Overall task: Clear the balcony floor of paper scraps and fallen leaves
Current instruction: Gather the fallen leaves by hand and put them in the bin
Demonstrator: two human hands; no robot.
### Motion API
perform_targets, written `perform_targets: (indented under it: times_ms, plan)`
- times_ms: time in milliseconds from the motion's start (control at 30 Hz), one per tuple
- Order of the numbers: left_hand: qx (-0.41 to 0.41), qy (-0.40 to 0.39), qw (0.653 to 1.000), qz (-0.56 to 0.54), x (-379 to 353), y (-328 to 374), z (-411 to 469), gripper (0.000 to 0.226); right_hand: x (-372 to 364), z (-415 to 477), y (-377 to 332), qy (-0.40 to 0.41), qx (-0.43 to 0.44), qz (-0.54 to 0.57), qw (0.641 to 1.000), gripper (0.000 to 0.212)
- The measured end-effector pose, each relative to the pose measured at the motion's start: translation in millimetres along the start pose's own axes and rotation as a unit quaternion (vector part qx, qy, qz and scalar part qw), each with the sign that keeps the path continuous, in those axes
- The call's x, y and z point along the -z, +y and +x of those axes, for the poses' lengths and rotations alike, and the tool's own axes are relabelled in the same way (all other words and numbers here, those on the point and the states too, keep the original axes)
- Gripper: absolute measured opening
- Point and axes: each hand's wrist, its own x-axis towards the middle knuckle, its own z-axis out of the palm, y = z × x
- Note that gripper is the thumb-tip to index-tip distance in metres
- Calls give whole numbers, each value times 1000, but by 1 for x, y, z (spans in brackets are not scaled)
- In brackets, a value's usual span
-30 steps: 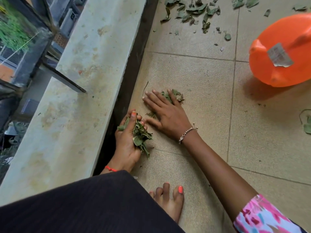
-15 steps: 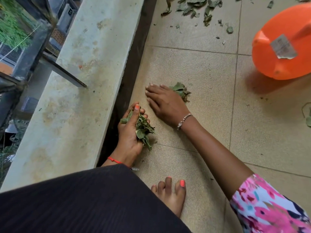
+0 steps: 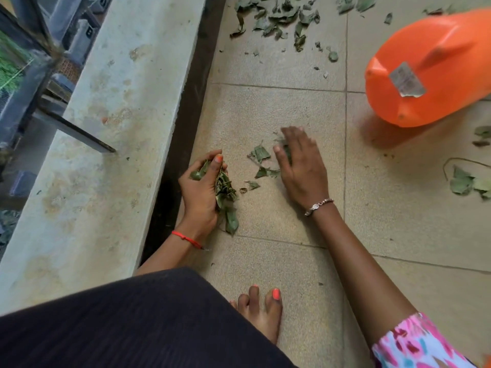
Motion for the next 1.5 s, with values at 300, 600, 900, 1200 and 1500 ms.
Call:
perform_targets:
  times_ms: [300,600,900,1200,1500]
  plan:
    - [-182,-76,963,181,-35,-8,18,17,-9,-10,-16,-4,29,162,986,48]
    - [-147,-92,973,155,-32,-11,28,19,0,-20,-21,-169,103,101,975,96]
    - [-143,-100,971,162,-30,-11,29,20,-28,-35,-32,-62,80,-93,990,114]
    - [-207,-127,908,342,-28,-14,26,23,-15,-22,-15,-67,95,-34,993,58]
    - [-238,-140,840,466,-28,-22,25,38,-15,-17,-30,-10,2,121,993,62]
